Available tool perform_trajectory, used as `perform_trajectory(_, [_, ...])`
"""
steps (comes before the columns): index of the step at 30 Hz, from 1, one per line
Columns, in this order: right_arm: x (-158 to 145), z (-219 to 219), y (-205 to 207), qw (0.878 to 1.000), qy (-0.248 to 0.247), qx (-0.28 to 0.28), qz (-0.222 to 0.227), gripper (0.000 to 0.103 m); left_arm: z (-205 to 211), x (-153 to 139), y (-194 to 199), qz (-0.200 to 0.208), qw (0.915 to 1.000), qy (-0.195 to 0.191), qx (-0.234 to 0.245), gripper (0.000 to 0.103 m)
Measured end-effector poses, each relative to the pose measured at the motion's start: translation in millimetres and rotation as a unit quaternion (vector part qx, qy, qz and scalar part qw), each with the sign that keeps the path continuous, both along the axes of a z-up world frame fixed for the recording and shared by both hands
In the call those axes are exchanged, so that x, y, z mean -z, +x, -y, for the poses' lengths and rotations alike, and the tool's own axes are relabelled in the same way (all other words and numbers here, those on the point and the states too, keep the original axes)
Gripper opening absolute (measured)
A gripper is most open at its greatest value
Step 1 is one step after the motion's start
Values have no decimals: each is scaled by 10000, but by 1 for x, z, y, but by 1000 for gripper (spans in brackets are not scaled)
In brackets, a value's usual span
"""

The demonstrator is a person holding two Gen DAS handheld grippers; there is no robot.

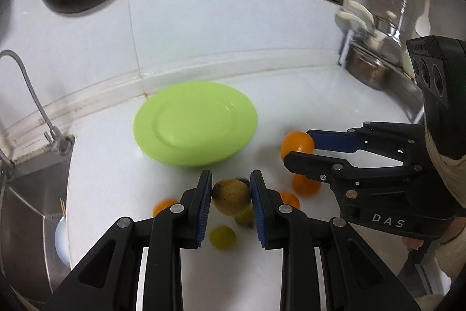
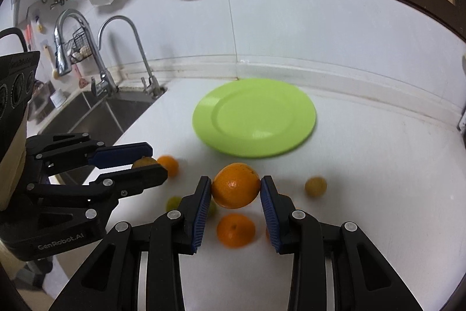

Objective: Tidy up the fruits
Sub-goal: 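Carry both fruits onto the green plate and open both tools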

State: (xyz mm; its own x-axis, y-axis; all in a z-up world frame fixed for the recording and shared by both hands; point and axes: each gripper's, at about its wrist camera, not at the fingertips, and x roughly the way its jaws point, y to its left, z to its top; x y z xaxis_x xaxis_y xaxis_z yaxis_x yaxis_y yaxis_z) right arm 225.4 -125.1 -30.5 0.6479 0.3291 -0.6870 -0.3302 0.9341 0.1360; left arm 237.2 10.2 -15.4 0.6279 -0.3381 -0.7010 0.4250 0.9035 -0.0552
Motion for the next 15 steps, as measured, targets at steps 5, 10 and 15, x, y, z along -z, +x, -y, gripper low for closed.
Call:
perform_trajectory(5, [-6, -1, 35, 10000, 28, 17, -11, 36, -1, 1, 33, 9, 9999, 59, -156, 27])
perform_trajectory(10, [-3, -6, 76, 9996, -100, -17, -253, 36, 0, 12, 71, -79, 9994, 174, -305, 27])
perform_trajectory(15, [13, -10, 110, 9980, -137, 3, -618, 36, 3, 31, 100, -357, 9985, 213, -352, 27])
